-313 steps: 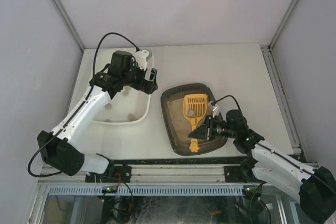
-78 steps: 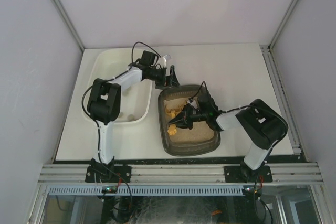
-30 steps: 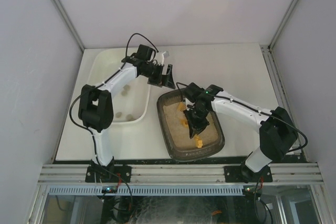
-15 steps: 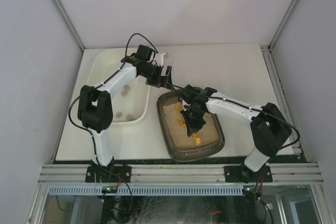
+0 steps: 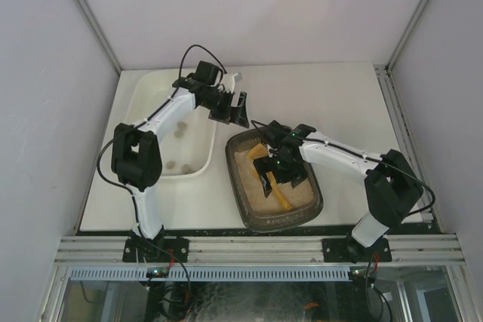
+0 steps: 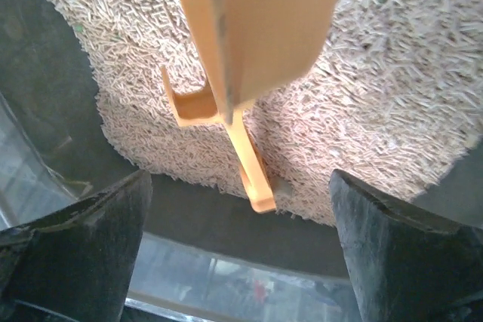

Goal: Clean the litter box

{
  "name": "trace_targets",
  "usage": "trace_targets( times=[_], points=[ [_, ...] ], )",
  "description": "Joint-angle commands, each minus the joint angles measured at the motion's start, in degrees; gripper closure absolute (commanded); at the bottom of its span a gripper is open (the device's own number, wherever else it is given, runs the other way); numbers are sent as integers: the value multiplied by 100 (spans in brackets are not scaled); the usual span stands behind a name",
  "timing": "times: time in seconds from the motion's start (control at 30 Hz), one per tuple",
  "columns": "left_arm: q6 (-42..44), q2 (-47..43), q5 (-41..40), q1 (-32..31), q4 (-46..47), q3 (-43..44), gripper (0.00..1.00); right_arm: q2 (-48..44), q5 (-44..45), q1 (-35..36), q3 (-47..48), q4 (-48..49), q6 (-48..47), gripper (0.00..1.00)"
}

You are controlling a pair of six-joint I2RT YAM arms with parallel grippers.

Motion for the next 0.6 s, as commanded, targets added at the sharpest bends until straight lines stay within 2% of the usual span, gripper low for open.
trace_targets(
  times=[0.0,0.13,0.3,0.57],
  points=[
    [181,-555,13,-2,-174,662,0,-596,660,73,335,-327,68,0],
    [239,-844,-195,-2,-315,989,0,-1188,1253,173,627,-245,184,0],
    [439,-1471,-781,0,-524,1222,0,-1914,1840,141,669,131,779,0],
    [1002,-3246,-2544,-1,-85,361,0,-2795,3550,129,752,823,849,0]
  ],
)
